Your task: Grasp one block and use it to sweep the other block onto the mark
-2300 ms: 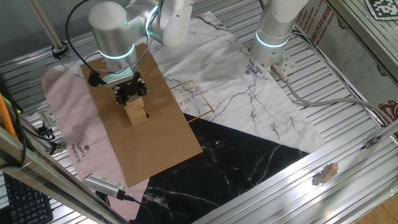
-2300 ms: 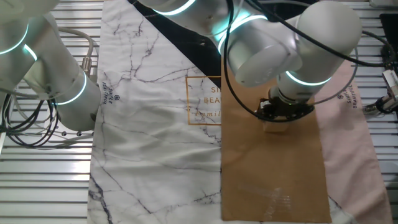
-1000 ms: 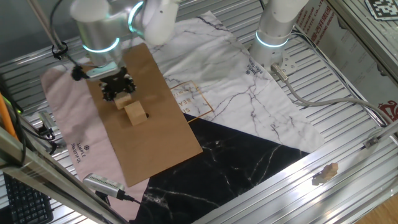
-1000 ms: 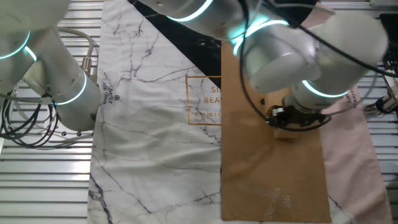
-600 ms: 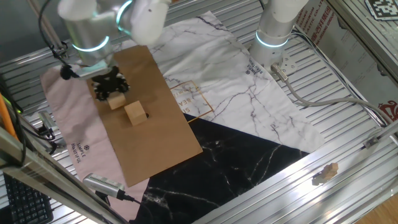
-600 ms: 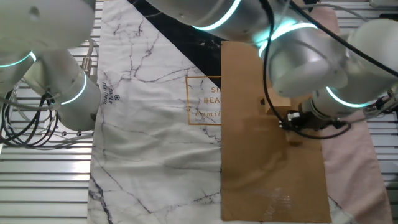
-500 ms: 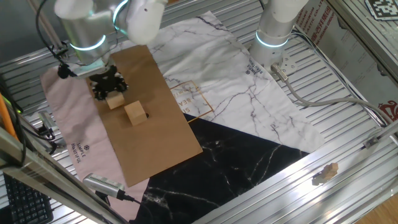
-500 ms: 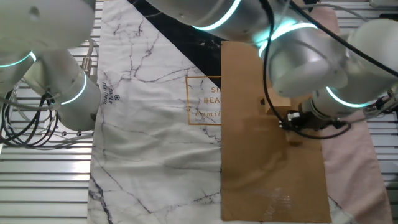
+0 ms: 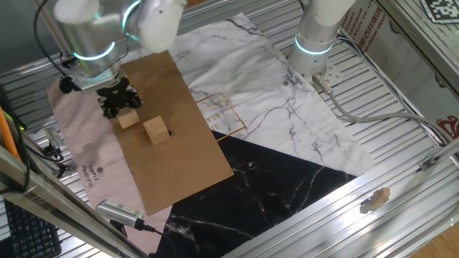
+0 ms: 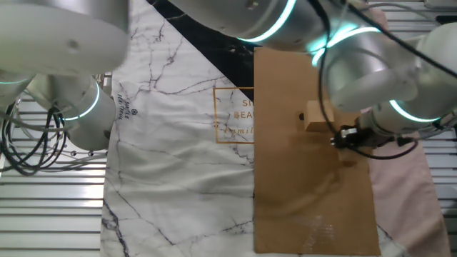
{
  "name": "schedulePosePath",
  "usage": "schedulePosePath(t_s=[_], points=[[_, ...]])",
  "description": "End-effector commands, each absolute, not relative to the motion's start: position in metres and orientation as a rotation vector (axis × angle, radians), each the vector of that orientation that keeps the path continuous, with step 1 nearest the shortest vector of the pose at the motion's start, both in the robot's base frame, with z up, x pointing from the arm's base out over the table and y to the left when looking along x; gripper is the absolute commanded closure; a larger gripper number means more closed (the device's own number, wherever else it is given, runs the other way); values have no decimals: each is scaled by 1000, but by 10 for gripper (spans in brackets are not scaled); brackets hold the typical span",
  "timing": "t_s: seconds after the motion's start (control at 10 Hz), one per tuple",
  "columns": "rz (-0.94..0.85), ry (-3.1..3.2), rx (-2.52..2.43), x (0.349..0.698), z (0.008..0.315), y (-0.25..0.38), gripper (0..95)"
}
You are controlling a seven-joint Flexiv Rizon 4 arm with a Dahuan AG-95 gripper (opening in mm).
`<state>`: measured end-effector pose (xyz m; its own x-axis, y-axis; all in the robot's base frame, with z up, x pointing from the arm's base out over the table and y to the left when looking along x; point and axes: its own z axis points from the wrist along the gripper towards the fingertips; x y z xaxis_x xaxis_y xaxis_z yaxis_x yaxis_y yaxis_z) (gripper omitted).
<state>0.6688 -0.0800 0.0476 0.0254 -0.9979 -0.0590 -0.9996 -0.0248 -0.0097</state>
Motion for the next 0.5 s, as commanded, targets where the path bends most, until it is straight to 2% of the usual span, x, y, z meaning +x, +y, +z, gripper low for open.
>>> schedulePosePath(t_s=[0.1,0.5], points=[[50,2161,-2214,674,48,-79,950],[56,2170,-2227,690,47,-73,950]])
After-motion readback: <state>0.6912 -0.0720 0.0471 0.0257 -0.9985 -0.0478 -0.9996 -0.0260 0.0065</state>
